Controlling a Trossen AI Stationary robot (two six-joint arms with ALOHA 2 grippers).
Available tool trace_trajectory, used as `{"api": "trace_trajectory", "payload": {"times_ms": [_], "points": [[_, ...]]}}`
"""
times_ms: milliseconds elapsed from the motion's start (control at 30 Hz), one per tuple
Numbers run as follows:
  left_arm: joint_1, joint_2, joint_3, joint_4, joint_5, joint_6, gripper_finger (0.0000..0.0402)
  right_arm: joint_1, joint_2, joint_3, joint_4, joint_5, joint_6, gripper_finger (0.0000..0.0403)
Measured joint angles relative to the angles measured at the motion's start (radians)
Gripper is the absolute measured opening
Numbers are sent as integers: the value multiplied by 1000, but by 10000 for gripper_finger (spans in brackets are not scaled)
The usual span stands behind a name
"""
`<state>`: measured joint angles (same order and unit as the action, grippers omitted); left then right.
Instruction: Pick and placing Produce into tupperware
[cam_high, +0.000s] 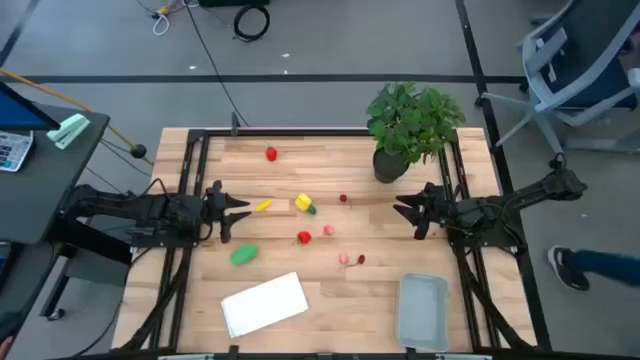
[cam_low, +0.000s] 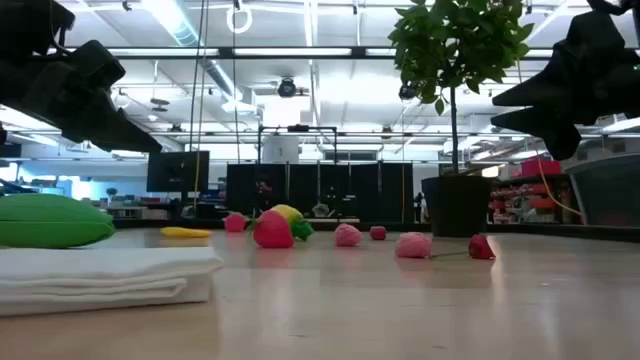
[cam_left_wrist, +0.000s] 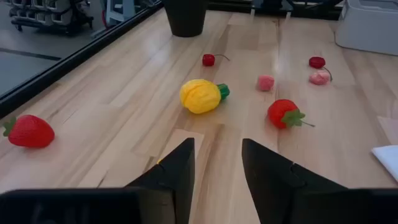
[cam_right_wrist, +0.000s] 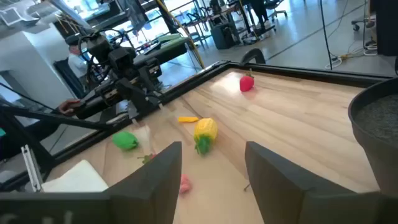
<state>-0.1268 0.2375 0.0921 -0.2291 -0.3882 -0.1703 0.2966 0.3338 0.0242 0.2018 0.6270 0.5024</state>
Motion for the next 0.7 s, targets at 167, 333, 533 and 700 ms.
{"api": "trace_trajectory", "payload": {"times_ms": [167,333,533,700], "points": [[0,0,0,0,0,0,141,0,0,0,0,0,0,185],[0,0,0,0,0,0,147,0,0,0,0,0,0,185],[0,0,0,0,0,0,147,0,0,0,0,0,0,185],[0,0,0,0,0,0,141,0,0,0,0,0,0,185]]}}
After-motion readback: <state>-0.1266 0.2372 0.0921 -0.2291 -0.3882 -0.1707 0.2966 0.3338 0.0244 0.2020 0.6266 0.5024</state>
